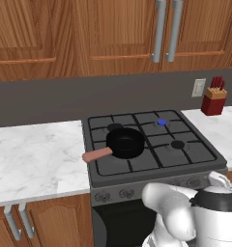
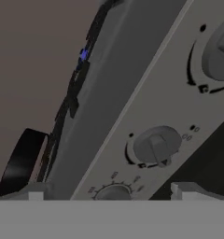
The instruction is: Turn off the rear right burner of the stove.
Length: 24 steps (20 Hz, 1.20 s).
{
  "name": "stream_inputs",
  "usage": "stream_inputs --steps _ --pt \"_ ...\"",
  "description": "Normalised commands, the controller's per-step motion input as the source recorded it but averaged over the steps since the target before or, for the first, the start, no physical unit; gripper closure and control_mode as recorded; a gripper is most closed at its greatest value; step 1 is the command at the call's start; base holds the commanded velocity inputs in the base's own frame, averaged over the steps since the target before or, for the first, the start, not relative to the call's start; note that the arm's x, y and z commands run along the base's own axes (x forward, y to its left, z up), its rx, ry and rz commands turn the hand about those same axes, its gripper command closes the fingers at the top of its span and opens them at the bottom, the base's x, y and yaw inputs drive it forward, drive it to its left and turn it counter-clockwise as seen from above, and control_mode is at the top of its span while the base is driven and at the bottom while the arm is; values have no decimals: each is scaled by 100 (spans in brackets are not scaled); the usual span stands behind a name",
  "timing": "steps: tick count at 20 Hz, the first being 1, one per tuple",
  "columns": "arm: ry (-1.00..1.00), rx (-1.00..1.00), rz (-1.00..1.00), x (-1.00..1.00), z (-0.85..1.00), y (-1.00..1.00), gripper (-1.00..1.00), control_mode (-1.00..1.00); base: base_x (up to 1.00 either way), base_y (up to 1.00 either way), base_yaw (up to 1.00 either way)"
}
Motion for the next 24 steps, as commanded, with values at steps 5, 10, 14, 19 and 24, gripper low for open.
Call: stream_inputs --steps 5,10,14,19,24 --pt "0 0 0 0 -26 10 -100 -100 0 0 0" --pt "0 1 0 16 -9 19 -100 -100 0 0 0" --pt "0 2 0 30 0 5 -100 -100 0 0 0" --pt "0 2 0 29 0 1 -100 -100 0 0 0" --pt "0 2 0 10 -3 0 -100 -100 0 0 0"
